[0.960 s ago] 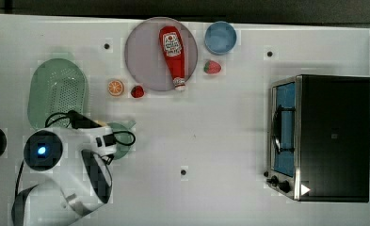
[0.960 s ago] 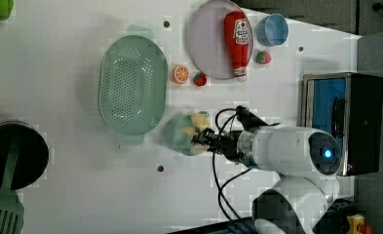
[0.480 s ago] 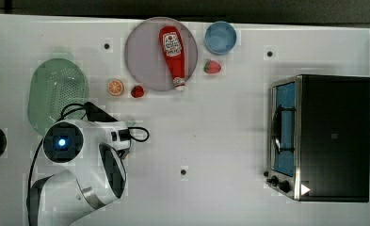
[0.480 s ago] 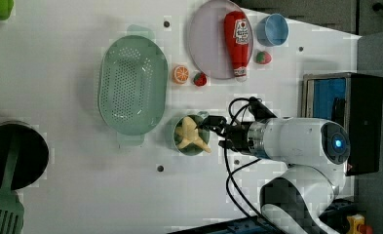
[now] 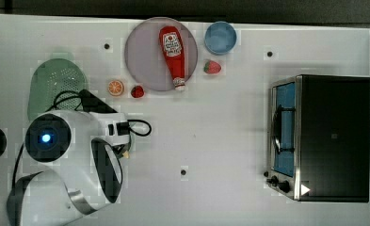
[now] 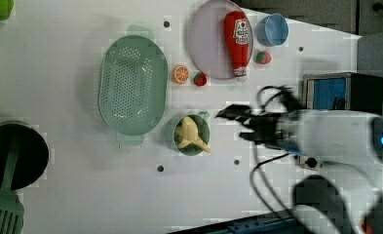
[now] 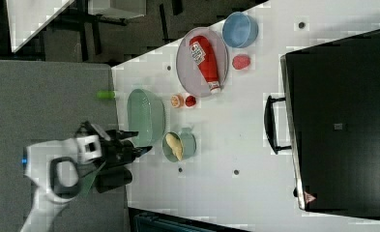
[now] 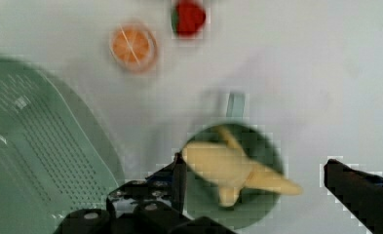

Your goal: Pick Banana and place it in mug.

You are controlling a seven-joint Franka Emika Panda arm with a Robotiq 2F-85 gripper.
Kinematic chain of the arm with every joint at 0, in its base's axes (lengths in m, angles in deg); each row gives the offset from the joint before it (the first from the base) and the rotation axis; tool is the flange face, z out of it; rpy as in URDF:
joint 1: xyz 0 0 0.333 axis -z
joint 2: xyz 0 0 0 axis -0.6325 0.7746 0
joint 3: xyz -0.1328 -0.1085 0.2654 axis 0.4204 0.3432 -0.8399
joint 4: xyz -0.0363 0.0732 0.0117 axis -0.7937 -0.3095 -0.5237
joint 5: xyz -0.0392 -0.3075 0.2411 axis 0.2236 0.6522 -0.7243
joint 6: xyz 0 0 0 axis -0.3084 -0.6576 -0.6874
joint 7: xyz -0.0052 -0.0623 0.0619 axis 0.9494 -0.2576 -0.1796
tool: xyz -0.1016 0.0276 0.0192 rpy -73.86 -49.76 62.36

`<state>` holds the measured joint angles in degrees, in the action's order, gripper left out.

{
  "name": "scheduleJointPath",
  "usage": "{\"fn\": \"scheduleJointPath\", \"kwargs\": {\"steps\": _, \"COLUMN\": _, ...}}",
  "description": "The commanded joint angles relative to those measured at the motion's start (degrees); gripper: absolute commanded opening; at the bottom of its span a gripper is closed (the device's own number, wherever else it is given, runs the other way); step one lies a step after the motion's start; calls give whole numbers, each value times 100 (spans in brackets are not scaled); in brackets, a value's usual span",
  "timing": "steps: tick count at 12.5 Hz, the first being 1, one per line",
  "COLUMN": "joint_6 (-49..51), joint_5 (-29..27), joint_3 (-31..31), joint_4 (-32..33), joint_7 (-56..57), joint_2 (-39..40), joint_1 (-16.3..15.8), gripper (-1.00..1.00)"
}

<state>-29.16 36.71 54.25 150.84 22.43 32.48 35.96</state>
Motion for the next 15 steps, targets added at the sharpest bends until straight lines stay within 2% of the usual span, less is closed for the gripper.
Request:
{"fn": "scheduleJointPath", "kwargs": {"steps": 1, "joint_6": 1157, "joint_5": -65, "joint_3": 772, "joint_4": -648, "joint_7": 7, "joint_2": -638, "joint_1": 237, "gripper": 100}}
{"fn": "scheduleJointPath", "kwargs": {"steps": 7, "joint_6": 3111, "joint_5": -18, "joint_3": 2258, "joint_4": -1564, "joint_7": 485, "joint_2": -1484, "joint_1": 265, "gripper": 100}}
{"fn": "scheduleJointPath", "kwargs": {"steps": 10, "joint_6": 3555, "joint_5": -4, "joint_3": 2497, "joint_4": -1791, "joint_7": 554, "joint_2": -1606, "joint_1": 266, "gripper": 100}}
{"fn": "scheduleJointPath", "kwargs": {"steps": 15, "joint_6": 3499, "joint_5": -3, "joint_3": 2472, "joint_4": -1798, "joint_7": 667, "joint_2": -1452, "joint_1": 259, "gripper": 100}}
